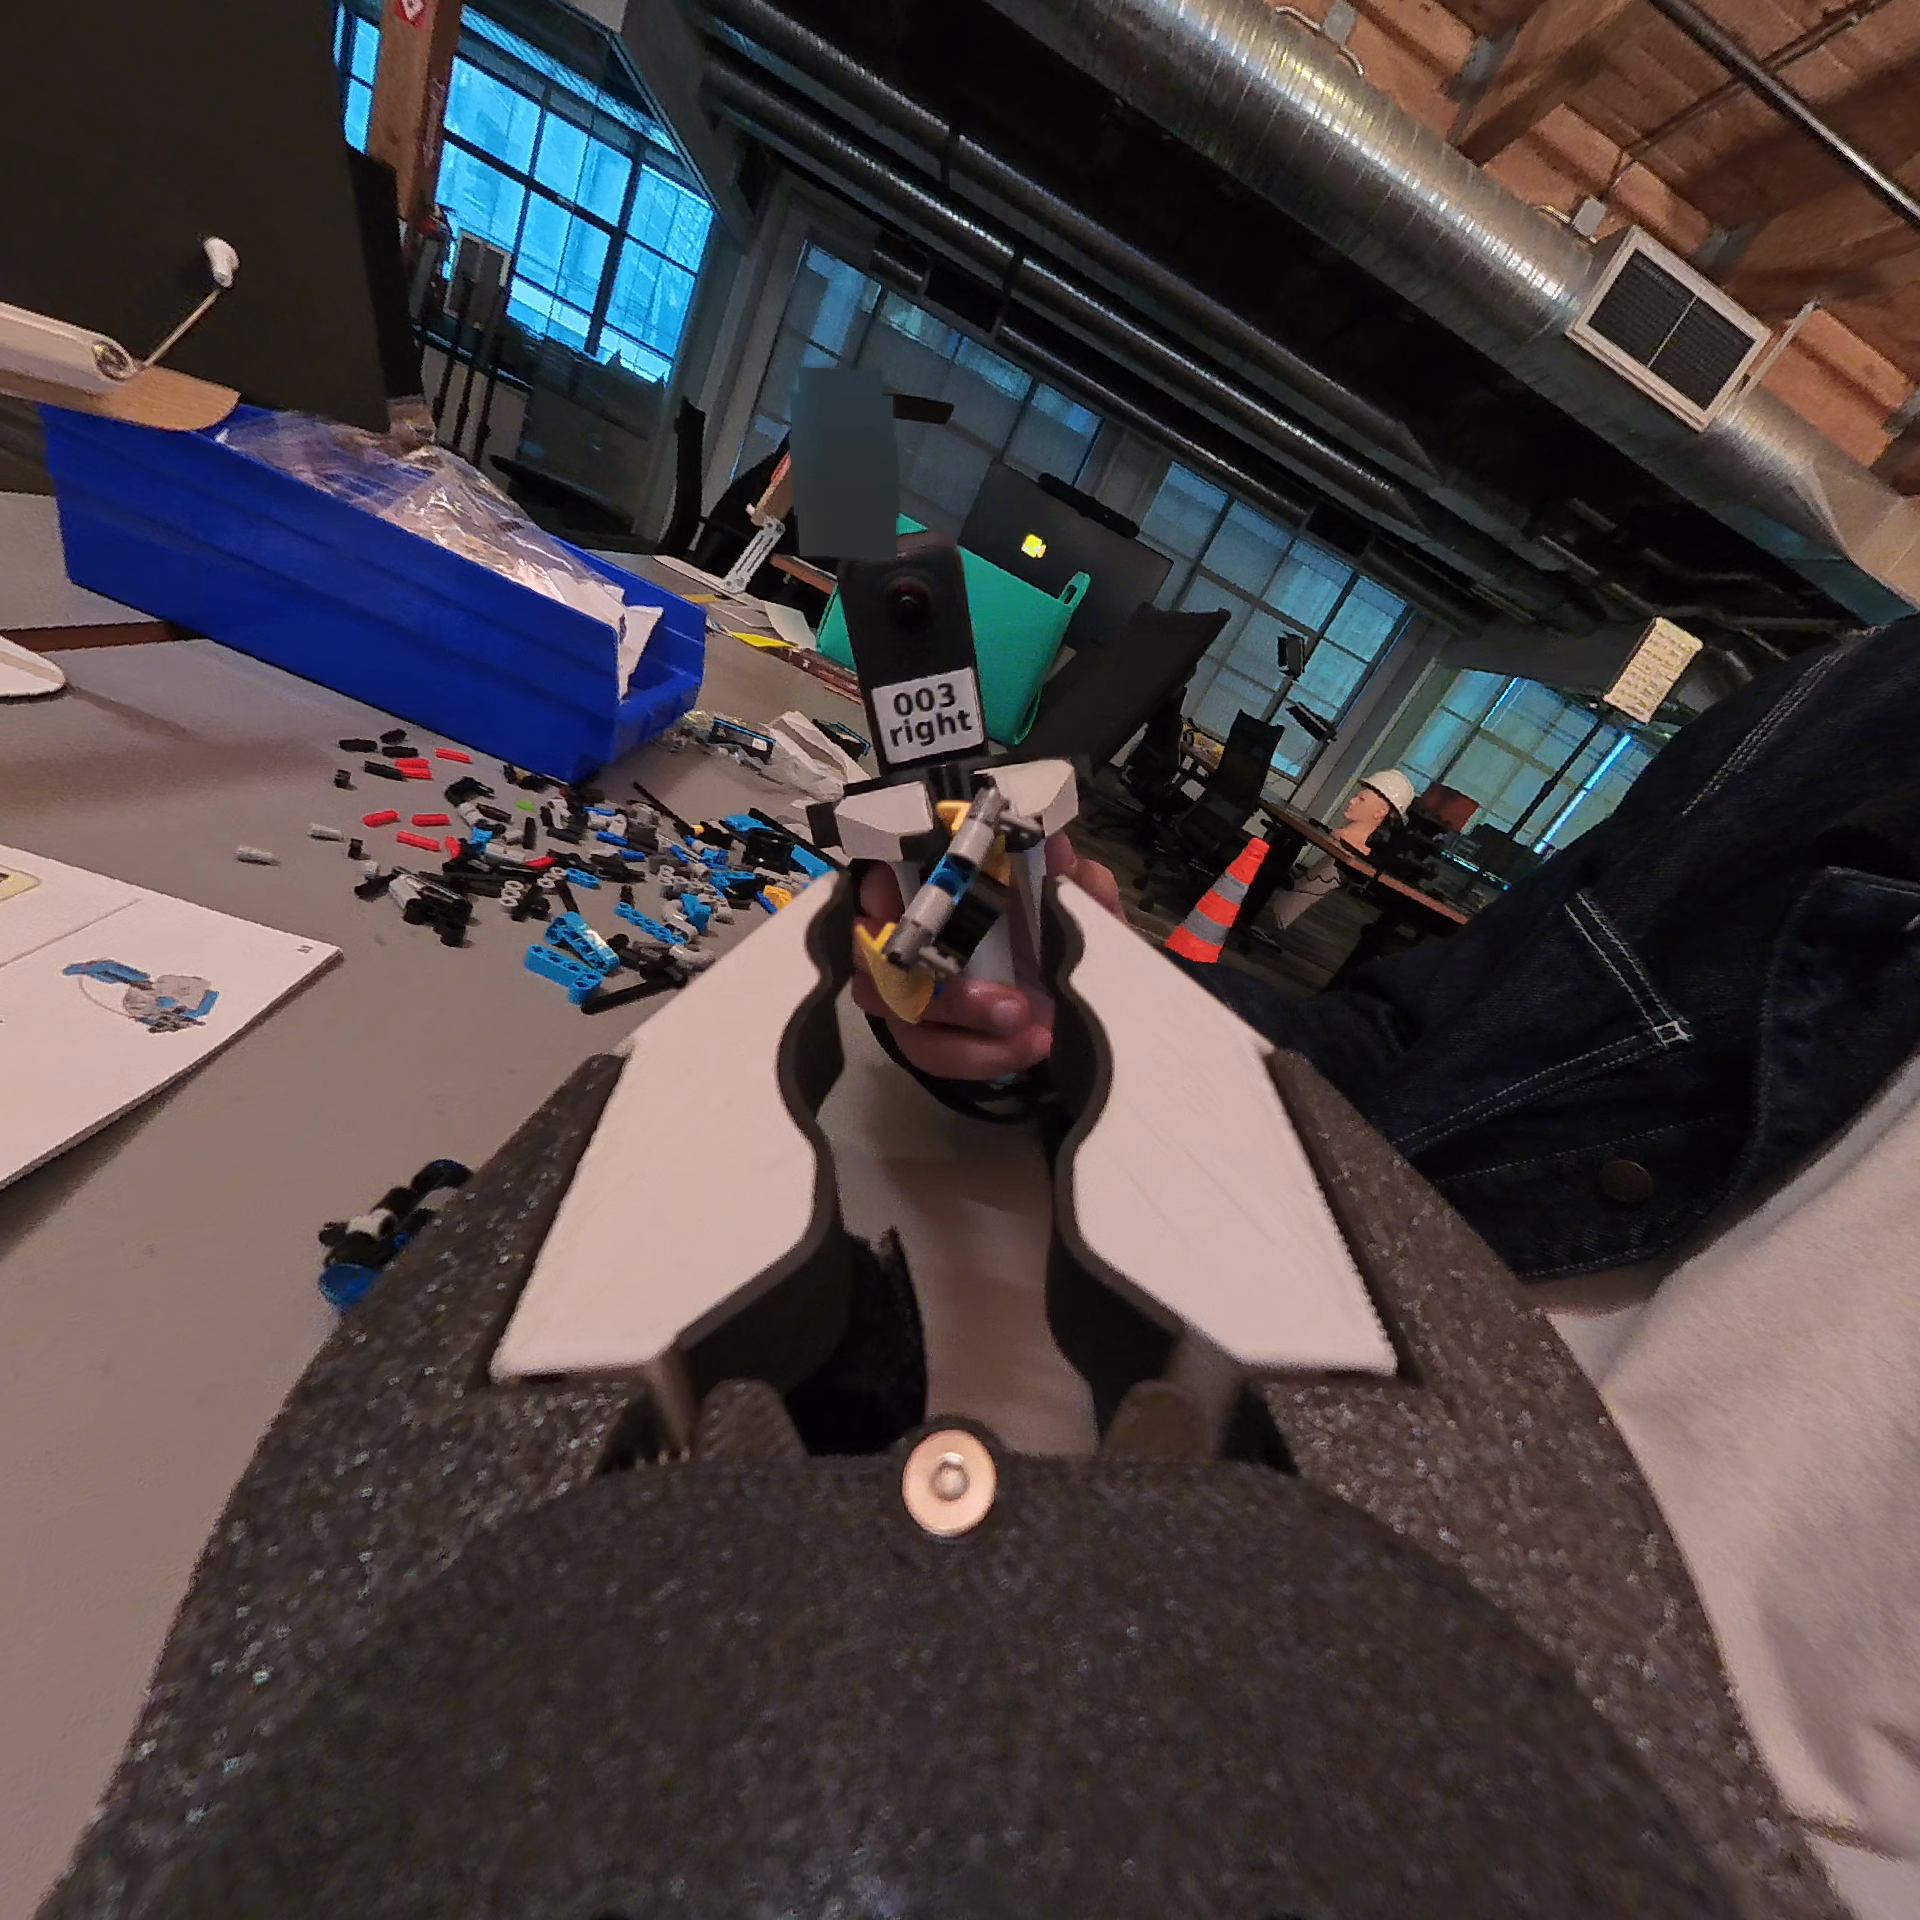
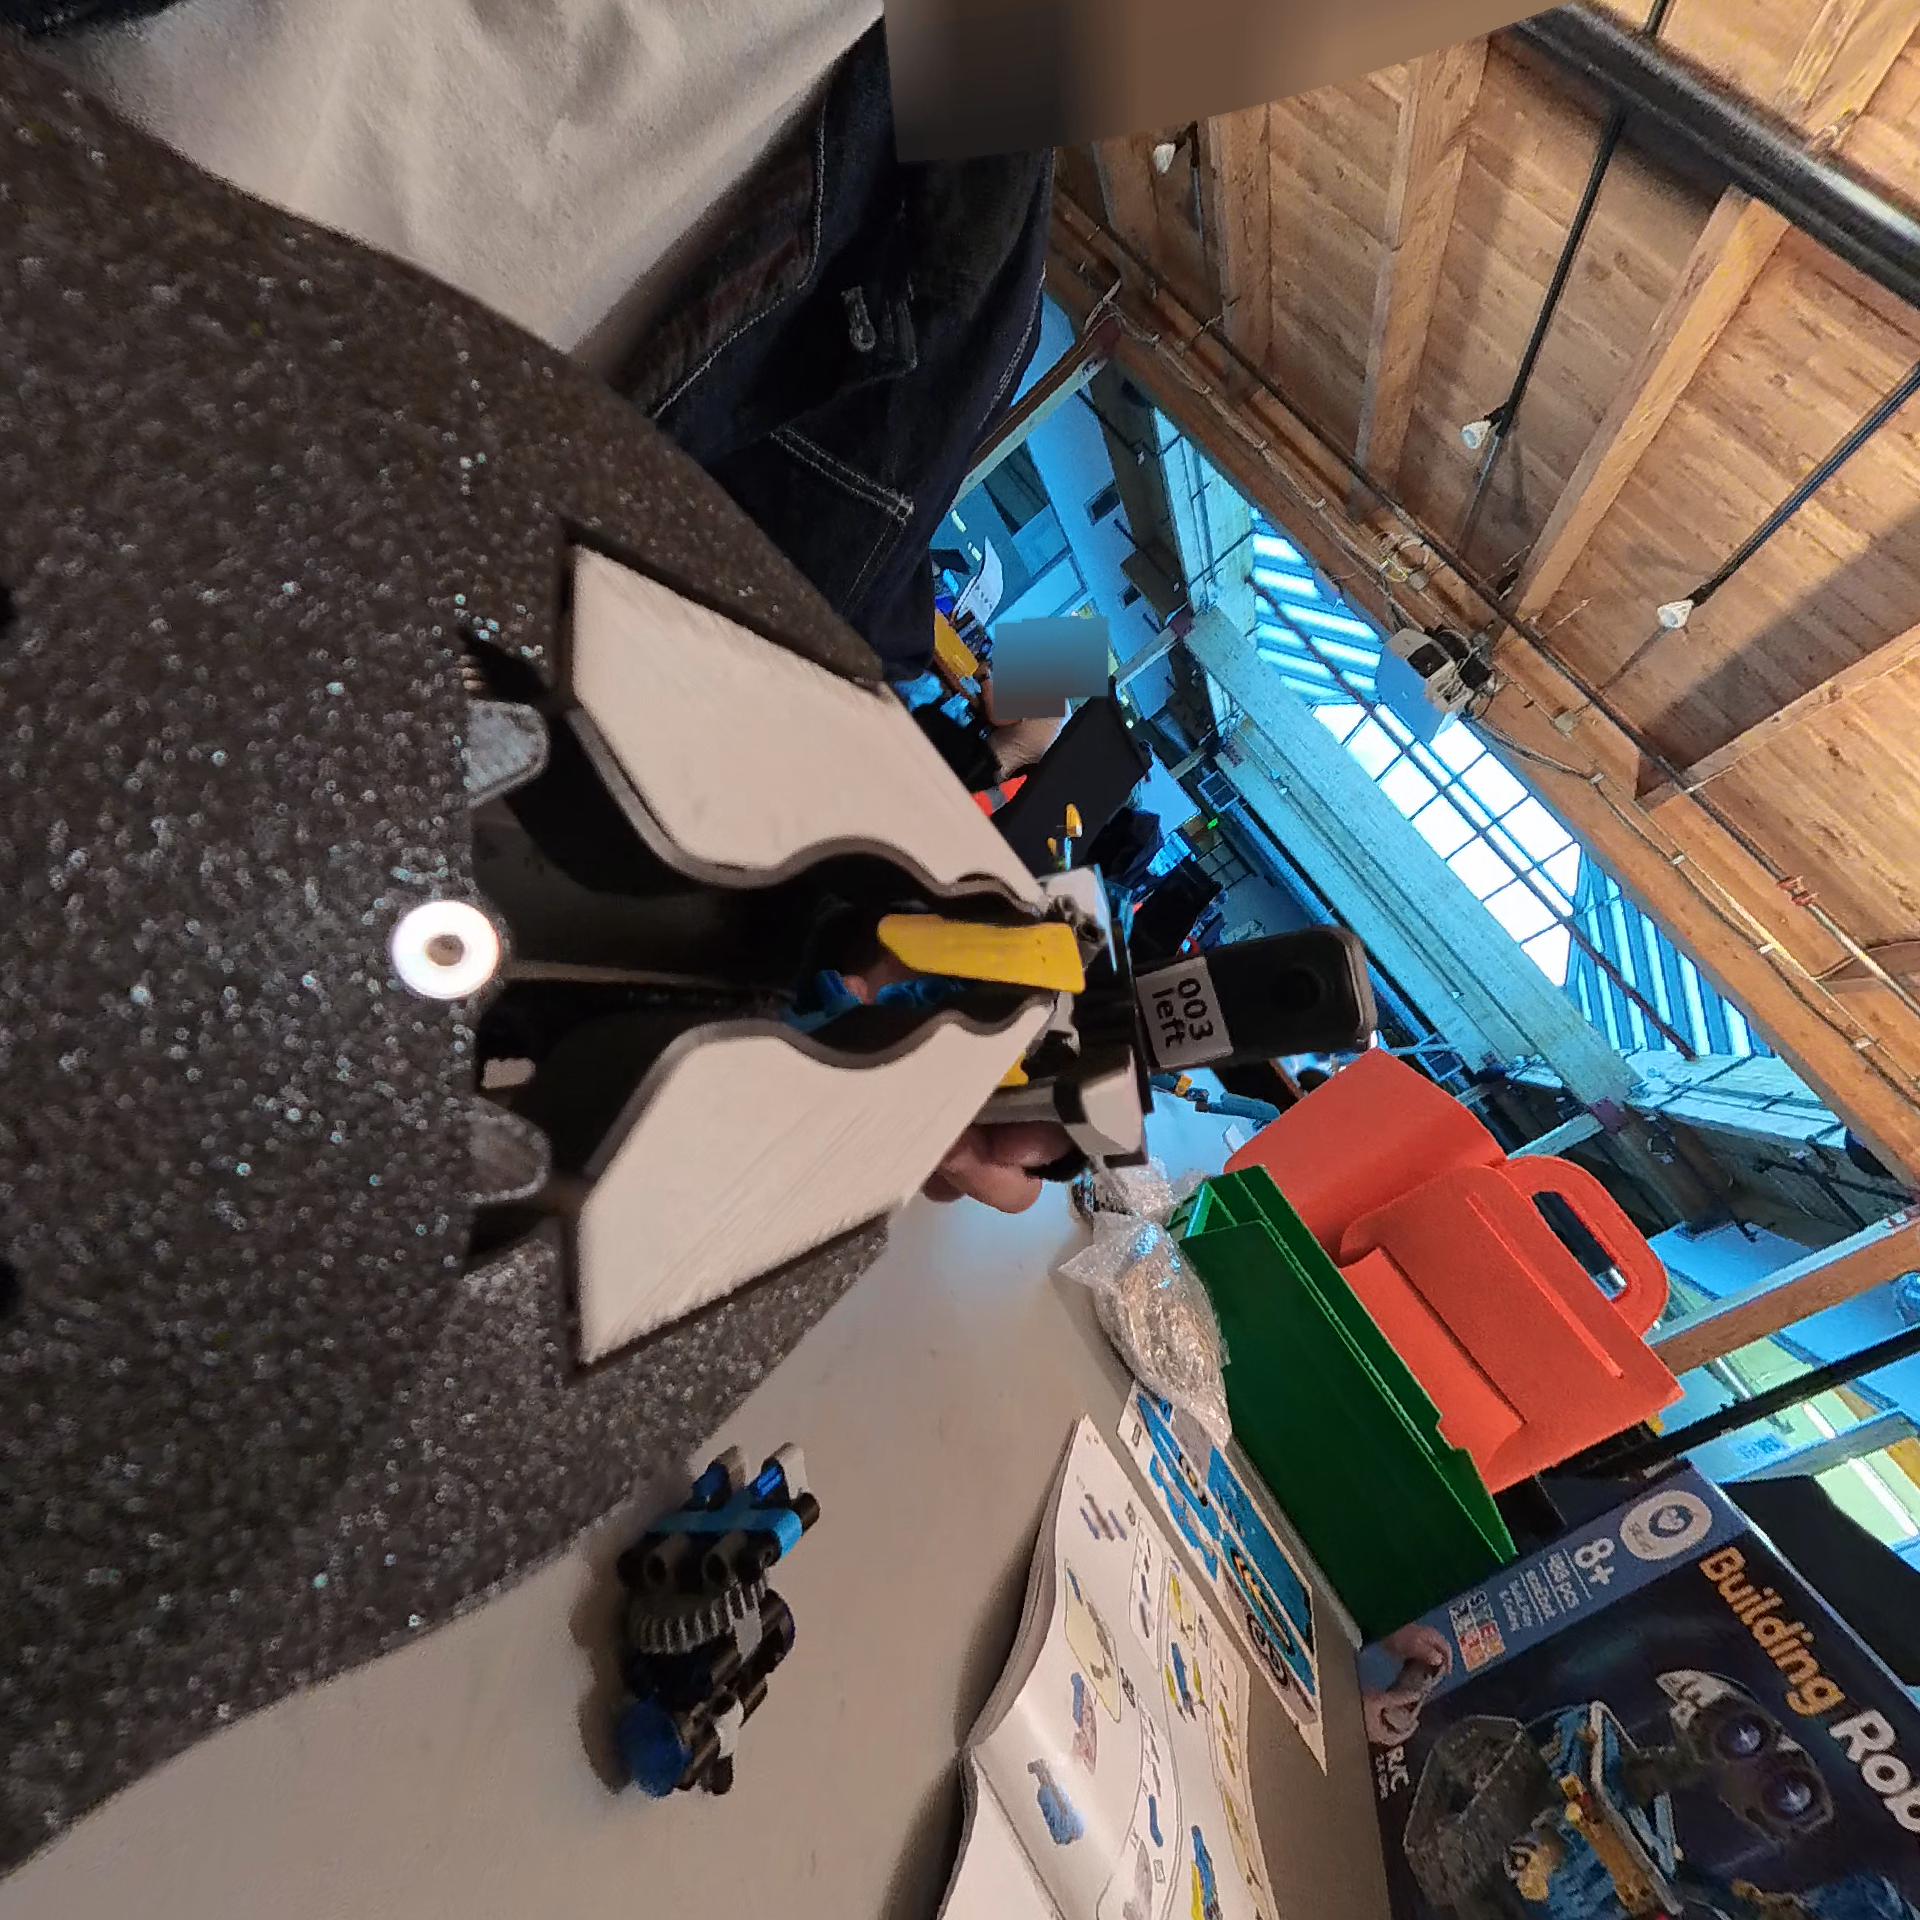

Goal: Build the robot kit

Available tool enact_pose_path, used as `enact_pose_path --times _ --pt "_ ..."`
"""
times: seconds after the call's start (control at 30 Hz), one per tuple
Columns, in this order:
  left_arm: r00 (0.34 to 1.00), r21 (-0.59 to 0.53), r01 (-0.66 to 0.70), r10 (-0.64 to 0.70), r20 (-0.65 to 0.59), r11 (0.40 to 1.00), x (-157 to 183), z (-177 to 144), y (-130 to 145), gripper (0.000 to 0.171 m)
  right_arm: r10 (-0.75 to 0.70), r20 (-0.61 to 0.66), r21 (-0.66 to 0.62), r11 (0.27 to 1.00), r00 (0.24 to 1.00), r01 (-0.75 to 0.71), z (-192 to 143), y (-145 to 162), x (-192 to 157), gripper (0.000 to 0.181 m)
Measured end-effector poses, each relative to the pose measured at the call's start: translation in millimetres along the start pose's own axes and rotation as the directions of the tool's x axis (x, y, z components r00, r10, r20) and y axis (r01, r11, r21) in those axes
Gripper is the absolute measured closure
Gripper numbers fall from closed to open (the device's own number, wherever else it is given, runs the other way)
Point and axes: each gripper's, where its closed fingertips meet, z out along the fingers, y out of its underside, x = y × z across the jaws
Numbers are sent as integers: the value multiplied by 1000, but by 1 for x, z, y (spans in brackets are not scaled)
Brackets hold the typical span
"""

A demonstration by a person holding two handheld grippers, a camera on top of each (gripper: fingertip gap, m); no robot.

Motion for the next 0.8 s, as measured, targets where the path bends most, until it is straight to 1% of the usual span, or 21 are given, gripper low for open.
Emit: enact_pose_path --times 0.07,0.1,0.13,0.17,0.2,0.23,0.3,0.37,0.47,0.53,0.57,0.6,0.67,0.73,0.8 --pt "1000 19 -3 3 -15 1000 3 -1 -3 129 29 32 32 999 999 -30 -2 -5 -3 170" --pt "999 53 8 -6 -33 999 6 -1 -9 120 47 50 50 998 998 -50 -3 -8 -4 170" --pt "998 100 32 -27 -51 995 7 -3 -16 108 66 70 68 995 995 -70 -4 -10 -5 170" --pt "997 137 54 -46 -58 989 7 -5 -22 100 84 90 86 992 992 -92 -6 -13 -6 170" --pt "998 155 55 -48 -48 986 4 -6 -25 99 104 110 106 988 989 -115 -7 -16 -7 170" --pt "999 150 40 -36 -27 988 2 -5 -23 99 125 127 125 982 984 -141 -8 -18 -7 170" --pt "999 93 29 -27 -17 995 2 3 -11 103 160 168 159 969 973 -187 -8 -23 -7 170" --pt "998 62 51 -50 -24 997 2 12 -1 113 183 213 182 958 960 -223 -7 -26 -11 170" --pt "989 93 116 -107 -101 989 8 17 -4 126 171 189 165 965 967 -203 -2 -20 -9 170" --pt "981 105 155 -140 -137 982 10 19 -4 128 165 192 158 968 968 -196 0 -19 -11 170" --pt "982 91 138 -124 -140 986 11 20 -1 137 165 186 156 968 969 -195 1 -18 -10 170" --pt "986 79 110 -99 -133 991 12 21 1 150 163 189 157 968 968 -194 1 -18 -11 169" --pt "991 90 70 -59 -119 994 13 20 0 151 159 185 153 970 970 -188 1 -18 -11 169" --pt "989 85 89 -78 -127 992 12 16 -2 153 117 123 132 982 986 -133 1 -16 -7 168" --pt "983 69 147 -138 -122 987 5 11 -4 154 19 4 67 998 1000 -19 -2 -11 2 164"
